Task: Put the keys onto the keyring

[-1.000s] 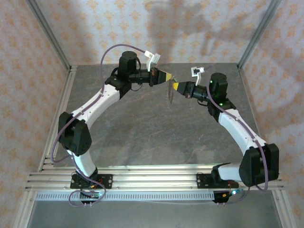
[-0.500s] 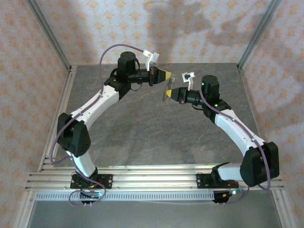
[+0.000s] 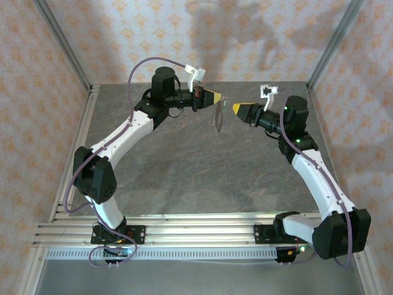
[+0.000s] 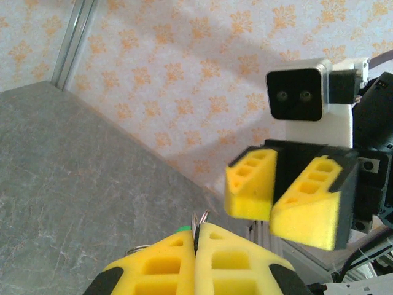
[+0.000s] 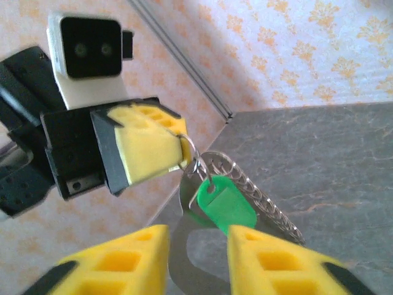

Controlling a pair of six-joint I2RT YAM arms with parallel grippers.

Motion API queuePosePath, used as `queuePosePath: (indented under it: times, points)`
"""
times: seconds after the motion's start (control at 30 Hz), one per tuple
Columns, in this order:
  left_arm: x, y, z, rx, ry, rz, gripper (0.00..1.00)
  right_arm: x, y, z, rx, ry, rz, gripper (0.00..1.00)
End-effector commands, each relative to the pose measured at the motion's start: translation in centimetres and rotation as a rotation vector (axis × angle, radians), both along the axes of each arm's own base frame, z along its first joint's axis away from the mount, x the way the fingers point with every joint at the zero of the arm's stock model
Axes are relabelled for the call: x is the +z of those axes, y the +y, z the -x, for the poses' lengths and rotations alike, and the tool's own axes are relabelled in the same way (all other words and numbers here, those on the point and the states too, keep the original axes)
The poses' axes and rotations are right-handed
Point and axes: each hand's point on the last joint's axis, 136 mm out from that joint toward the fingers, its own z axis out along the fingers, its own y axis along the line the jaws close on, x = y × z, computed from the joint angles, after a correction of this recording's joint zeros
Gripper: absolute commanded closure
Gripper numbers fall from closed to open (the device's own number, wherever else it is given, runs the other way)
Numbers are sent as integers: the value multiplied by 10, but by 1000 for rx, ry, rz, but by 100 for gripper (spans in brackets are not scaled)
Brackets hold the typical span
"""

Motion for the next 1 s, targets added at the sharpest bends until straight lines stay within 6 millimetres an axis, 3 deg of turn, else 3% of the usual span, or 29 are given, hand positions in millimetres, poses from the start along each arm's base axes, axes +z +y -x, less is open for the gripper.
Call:
queuePosePath:
  times: [0.0, 0.5, 0.97]
  points:
    - [32, 0, 17, -42, -80, 41, 100, 22, 2, -12, 3, -58, -37, 58]
    - [37, -4, 25, -88, -81, 44, 100, 27, 18, -39, 95, -56, -84, 57]
    - [38, -6, 22, -81, -82, 45, 100, 18, 24, -31, 162, -33, -98, 75]
